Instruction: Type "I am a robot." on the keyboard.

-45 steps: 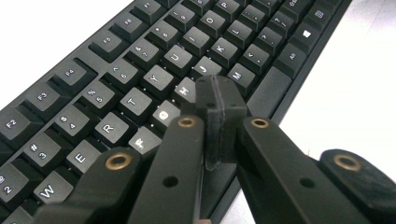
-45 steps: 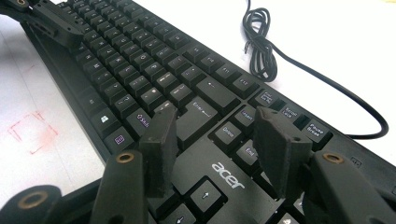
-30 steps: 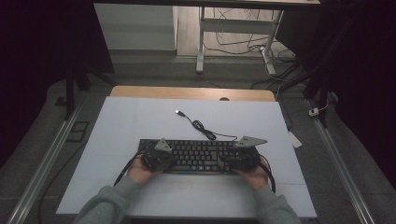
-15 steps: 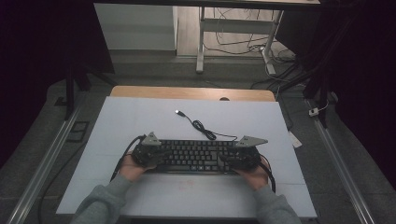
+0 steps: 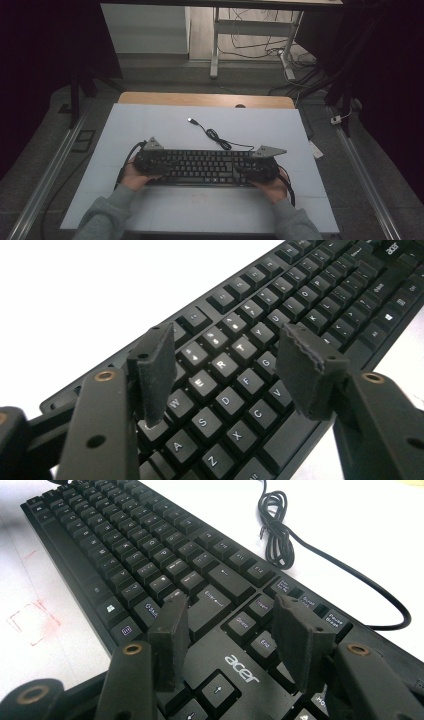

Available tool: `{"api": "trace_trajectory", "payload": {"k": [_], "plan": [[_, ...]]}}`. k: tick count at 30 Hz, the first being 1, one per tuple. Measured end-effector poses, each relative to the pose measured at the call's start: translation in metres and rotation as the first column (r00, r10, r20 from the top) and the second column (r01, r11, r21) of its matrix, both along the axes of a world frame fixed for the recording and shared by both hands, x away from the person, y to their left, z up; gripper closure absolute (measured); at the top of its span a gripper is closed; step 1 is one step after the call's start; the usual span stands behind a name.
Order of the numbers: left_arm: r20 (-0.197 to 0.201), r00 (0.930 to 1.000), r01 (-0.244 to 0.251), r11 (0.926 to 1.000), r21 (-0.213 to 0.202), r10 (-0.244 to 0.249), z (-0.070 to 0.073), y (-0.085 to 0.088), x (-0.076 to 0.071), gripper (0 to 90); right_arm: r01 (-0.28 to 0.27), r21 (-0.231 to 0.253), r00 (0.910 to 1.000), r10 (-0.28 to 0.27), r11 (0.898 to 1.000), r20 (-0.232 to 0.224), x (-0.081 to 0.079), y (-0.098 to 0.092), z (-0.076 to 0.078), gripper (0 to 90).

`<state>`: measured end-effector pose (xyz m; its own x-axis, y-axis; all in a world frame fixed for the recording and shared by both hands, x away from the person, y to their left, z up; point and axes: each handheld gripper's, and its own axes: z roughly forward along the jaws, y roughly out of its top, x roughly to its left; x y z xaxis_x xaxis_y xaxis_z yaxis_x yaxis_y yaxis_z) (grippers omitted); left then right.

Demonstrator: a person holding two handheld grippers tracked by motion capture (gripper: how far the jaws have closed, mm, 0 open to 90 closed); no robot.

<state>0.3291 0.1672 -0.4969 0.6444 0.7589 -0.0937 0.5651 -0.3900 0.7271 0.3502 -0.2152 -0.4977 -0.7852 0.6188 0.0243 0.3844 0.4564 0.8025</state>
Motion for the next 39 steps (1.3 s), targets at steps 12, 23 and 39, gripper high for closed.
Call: {"api": "trace_trajectory", "payload": {"k": [12, 23, 39], "plan": [[-0.004, 0.9999, -0.013, 0.9999, -0.002, 0.013, 0.000, 0.005, 0.001, 37.7, -0.002, 0.003, 1.0000, 0.002, 1.000, 0.003, 0.000, 0.000, 0.001, 49.4], [-0.009, 0.9997, -0.021, 0.9998, -0.005, 0.021, 0.000, 0.006, 0.002, 36.3, -0.015, 0.019, 0.9998, 0.015, 1.000, 0.011, 0.000, 0.008, 0.004, 49.4], [-0.009, 0.9997, -0.022, 0.9997, -0.007, 0.022, -0.001, 0.005, 0.002, 35.6, -0.096, 0.039, 0.9953, 0.096, 0.995, 0.010, 0.008, 0.052, 0.007, 50.8]]}}
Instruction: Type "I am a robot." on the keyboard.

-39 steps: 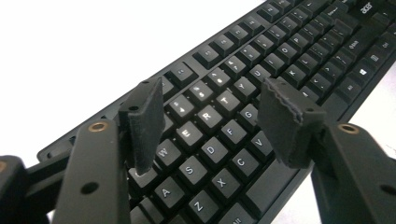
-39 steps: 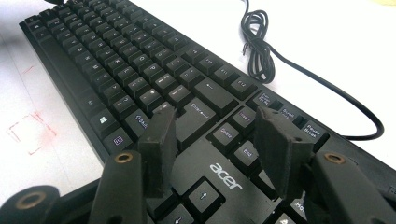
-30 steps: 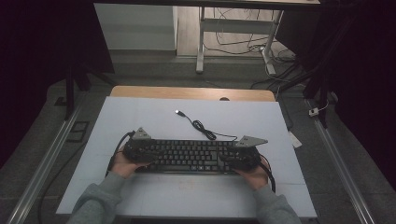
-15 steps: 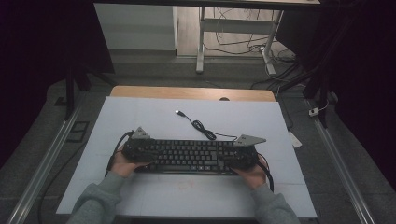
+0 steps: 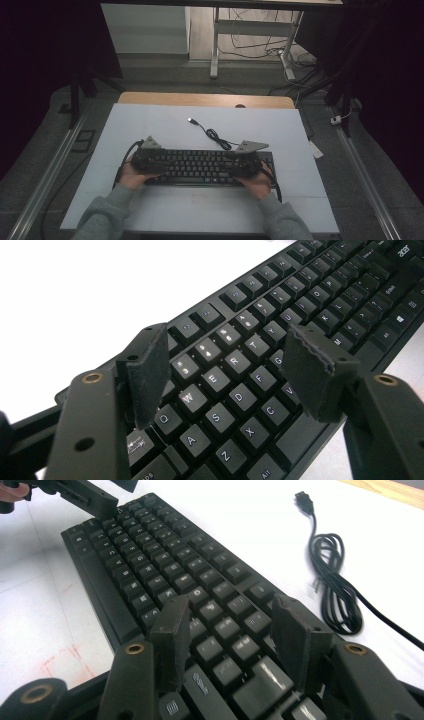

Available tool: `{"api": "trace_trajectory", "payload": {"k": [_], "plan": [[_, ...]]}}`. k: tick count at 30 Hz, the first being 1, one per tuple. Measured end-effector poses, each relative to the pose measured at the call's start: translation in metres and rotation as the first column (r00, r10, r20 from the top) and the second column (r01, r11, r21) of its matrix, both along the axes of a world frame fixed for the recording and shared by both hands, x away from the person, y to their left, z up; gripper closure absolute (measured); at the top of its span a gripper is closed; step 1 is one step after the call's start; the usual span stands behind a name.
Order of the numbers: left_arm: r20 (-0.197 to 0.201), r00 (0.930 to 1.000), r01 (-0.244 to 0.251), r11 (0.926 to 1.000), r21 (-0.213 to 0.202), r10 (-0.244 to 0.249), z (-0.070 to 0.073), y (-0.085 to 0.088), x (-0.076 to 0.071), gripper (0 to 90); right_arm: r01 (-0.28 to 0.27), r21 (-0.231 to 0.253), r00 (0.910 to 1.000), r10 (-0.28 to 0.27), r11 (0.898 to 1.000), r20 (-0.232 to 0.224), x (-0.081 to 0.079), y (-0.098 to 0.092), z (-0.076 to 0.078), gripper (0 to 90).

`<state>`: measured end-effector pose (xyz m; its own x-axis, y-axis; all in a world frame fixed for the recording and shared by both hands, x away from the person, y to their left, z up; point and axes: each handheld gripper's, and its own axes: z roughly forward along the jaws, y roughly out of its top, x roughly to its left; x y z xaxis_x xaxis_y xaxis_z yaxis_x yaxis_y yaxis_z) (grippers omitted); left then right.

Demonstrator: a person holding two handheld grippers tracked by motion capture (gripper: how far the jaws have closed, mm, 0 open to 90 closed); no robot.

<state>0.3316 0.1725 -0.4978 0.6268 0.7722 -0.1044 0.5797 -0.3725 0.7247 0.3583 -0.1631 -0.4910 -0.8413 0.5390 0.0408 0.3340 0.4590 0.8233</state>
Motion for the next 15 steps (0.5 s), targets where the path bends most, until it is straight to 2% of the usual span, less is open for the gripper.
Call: {"api": "trace_trajectory", "payload": {"k": [15], "plan": [[0.000, 1.0000, 0.003, 1.0000, 0.002, -0.003, 0.000, 0.000, 0.000, 35.6, -0.021, -0.005, 0.9997, 0.021, 1.000, -0.015, 0.009, 0.028, -0.003, 53.0]]}}
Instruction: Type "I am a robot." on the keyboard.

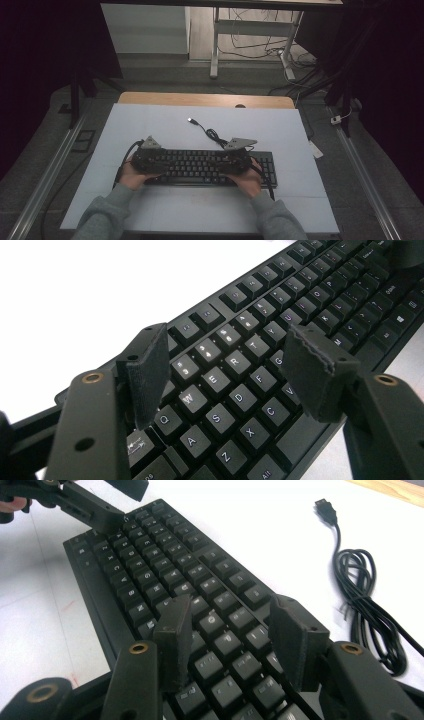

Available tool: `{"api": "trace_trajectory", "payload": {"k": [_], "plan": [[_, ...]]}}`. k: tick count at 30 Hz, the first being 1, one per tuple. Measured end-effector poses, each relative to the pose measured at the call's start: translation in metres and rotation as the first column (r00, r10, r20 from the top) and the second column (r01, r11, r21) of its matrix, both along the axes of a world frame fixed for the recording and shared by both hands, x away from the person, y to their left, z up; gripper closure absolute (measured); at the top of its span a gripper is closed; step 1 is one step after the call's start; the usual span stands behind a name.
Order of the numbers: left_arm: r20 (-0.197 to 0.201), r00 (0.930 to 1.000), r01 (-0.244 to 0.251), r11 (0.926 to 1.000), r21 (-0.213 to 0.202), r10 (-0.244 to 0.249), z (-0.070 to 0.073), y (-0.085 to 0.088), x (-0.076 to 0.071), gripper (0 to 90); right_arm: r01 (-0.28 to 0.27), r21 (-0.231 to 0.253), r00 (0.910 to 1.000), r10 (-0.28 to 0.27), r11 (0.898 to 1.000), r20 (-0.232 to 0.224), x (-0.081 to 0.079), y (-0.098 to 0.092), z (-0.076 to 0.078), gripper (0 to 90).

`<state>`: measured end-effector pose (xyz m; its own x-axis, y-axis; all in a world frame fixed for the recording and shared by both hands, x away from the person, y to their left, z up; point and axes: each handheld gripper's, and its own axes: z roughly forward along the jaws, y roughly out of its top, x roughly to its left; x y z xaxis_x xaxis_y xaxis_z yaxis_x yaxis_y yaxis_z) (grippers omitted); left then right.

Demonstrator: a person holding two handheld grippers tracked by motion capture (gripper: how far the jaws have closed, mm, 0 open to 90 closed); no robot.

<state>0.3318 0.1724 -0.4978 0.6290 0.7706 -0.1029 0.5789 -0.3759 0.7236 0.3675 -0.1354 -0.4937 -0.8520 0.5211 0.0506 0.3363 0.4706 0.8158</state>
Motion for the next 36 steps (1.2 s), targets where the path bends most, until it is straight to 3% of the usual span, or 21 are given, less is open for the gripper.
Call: {"api": "trace_trajectory", "payload": {"k": [8, 17, 25, 36], "plan": [[0.000, 1.0000, 0.003, 1.0000, 0.004, -0.003, 0.000, -0.001, 0.000, 35.6, -0.026, -0.002, 0.9996, 0.026, 1.000, -0.013, 0.002, 0.009, -0.003, 59.7], [0.000, 1.0000, 0.003, 1.0000, 0.005, -0.003, 0.000, -0.001, 0.000, 35.4, -0.052, -0.018, 0.9964, 0.051, 0.998, -0.067, 0.010, 0.017, -0.010, 89.4], [0.001, 1.0000, 0.002, 1.0000, 0.005, -0.002, 0.000, 0.000, 0.000, 35.4, -0.052, -0.052, 0.9959, 0.048, 0.997, -0.077, 0.016, 0.026, -0.019, 89.9], [-0.002, 1.0000, 0.006, 0.9999, 0.008, -0.006, -0.001, -0.001, 0.000, 35.2, -0.059, -0.055, 0.9958, 0.055, 0.997, -0.074, 0.017, 0.030, -0.022, 89.9]]}}
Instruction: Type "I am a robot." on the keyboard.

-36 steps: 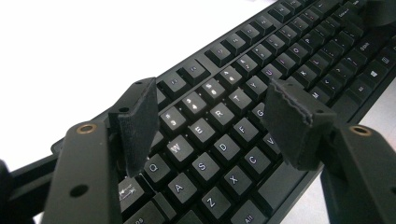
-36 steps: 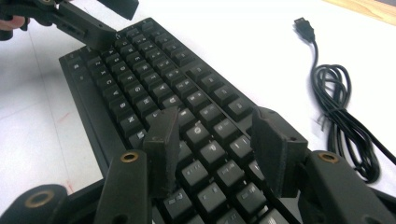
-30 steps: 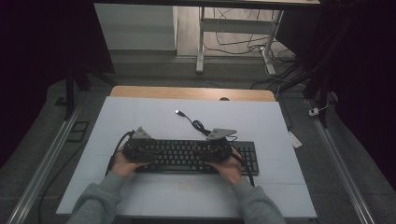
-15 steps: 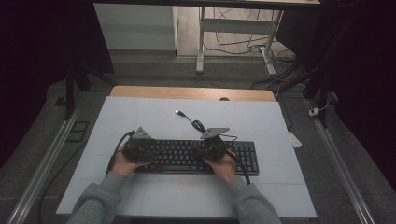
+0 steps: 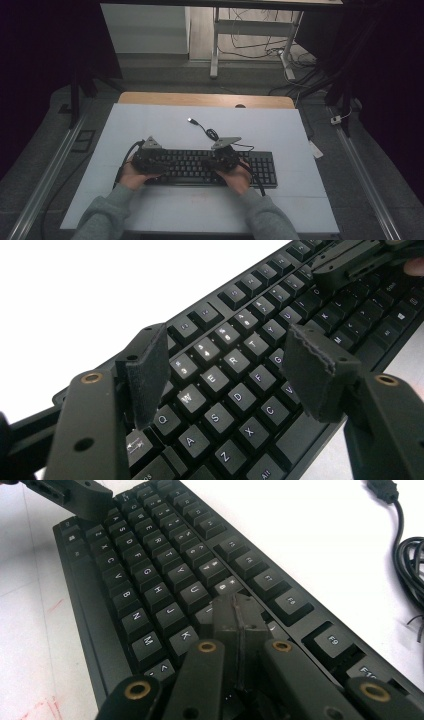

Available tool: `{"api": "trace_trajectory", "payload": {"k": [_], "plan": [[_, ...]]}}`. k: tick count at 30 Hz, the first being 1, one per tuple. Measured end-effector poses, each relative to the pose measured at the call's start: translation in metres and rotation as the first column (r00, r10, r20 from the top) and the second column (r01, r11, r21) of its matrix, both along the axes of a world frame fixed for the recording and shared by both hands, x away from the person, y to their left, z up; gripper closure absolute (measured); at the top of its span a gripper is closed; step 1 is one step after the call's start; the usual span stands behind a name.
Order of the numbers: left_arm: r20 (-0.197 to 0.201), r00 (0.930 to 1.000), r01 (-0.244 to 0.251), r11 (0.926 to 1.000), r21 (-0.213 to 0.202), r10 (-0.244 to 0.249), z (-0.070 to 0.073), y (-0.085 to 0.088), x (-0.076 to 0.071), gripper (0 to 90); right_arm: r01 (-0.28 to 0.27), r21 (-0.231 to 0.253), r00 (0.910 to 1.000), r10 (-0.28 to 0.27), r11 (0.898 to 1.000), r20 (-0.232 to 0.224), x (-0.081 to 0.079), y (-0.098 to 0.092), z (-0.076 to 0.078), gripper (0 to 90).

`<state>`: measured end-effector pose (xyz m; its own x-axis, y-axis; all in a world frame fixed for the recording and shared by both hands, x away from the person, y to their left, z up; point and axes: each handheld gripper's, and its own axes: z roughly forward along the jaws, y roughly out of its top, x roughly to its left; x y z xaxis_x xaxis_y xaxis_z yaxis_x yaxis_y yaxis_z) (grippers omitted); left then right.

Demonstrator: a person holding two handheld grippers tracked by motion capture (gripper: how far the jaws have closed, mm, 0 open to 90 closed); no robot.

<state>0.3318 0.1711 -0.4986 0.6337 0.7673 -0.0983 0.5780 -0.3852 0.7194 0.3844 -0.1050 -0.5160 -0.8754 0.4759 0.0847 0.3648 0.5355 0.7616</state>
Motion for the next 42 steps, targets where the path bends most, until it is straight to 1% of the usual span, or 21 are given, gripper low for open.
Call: {"api": "trace_trajectory", "payload": {"k": [5, 7, 10, 12, 13, 16, 18, 25, 28, 32, 36, 37, 38, 41, 42], "plan": [[0.002, 1.0000, -0.001, 1.0000, -0.001, 0.001, 0.000, 0.000, 0.000, 35.2, 0.000, -0.007, 1.0000, 0.000, 1.000, 0.001, 0.000, 0.001, -0.002, 90.0], [0.001, 1.0000, 0.001, 1.0000, 0.001, -0.001, 0.000, 0.000, 0.000, 35.2, 0.003, -0.033, 0.9999, -0.002, 0.999, 0.010, -0.001, 0.003, -0.003, 90.0], [0.002, 1.0000, 0.002, 1.0000, 0.003, -0.002, 0.000, 0.000, 0.000, 35.1, 0.007, -0.034, 0.9999, -0.007, 0.999, 0.012, -0.001, 0.003, -0.003, 90.0], [0.004, 1.0000, 0.003, 1.0000, 0.003, -0.003, 0.000, 0.000, 0.000, 35.1, 0.004, -0.023, 0.9999, -0.004, 1.000, 0.017, -0.002, 0.002, -0.002, 90.0], [0.004, 1.0000, 0.002, 1.0000, 0.001, -0.002, 0.000, 0.000, 0.000, 35.1, 0.008, -0.011, 0.9999, -0.008, 1.000, 0.015, -0.002, 0.001, -0.001, 90.0], [0.004, 1.0000, -0.001, 1.0000, 0.000, 0.001, 0.000, 0.001, 0.000, 35.1, 0.020, 0.006, 0.9995, -0.020, 1.000, 0.025, -0.001, -0.003, 0.002, 90.0], [0.005, 1.0000, -0.004, 1.0000, 0.000, 0.004, 0.001, 0.002, -0.001, 35.1, 0.024, 0.016, 0.9994, -0.024, 1.000, 0.024, -0.002, -0.006, 0.004, 90.0], [0.007, 0.9999, -0.009, 0.9999, -0.004, 0.009, 0.001, 0.004, -0.001, 35.1, 0.035, 0.030, 0.9991, -0.035, 0.999, 0.021, -0.006, -0.017, 0.009, 90.0], [0.006, 0.9999, -0.011, 0.9999, -0.007, 0.011, 0.001, 0.005, 0.000, 35.1, 0.044, 0.032, 0.9987, -0.045, 0.999, 0.023, -0.010, -0.026, 0.011, 90.0], [0.006, 0.9999, -0.015, 0.9999, -0.007, 0.015, 0.001, 0.005, 0.000, 35.1, 0.069, 0.031, 0.9973, -0.070, 0.997, 0.022, -0.016, -0.043, 0.013, 89.9], [0.007, 0.9999, -0.015, 0.9999, -0.007, 0.015, 0.001, 0.005, 0.000, 35.0, 0.102, 0.054, 0.9946, -0.103, 0.993, 0.013, -0.018, -0.062, 0.014, 88.1], [0.006, 0.9999, -0.015, 0.9999, -0.006, 0.015, 0.001, 0.005, 0.000, 35.0, 0.109, 0.060, 0.9938, -0.110, 0.992, 0.013, -0.019, -0.067, 0.014, 86.7], [0.006, 0.9999, -0.015, 0.9999, -0.007, 0.015, 0.001, 0.005, 0.000, 35.0, 0.115, 0.054, 0.9932, -0.116, 0.992, 0.014, -0.021, -0.071, 0.015, 85.3], [0.006, 0.9999, -0.014, 0.9999, -0.007, 0.014, 0.001, 0.006, 0.000, 35.0, 0.134, 0.050, 0.9908, -0.135, 0.990, 0.013, -0.024, -0.082, 0.015, 73.8], [0.007, 0.9999, -0.015, 0.9999, -0.008, 0.015, 0.001, 0.006, 0.000, 35.0, 0.137, 0.051, 0.9903, -0.138, 0.989, 0.019, -0.026, -0.085, 0.015, 70.1]]}}
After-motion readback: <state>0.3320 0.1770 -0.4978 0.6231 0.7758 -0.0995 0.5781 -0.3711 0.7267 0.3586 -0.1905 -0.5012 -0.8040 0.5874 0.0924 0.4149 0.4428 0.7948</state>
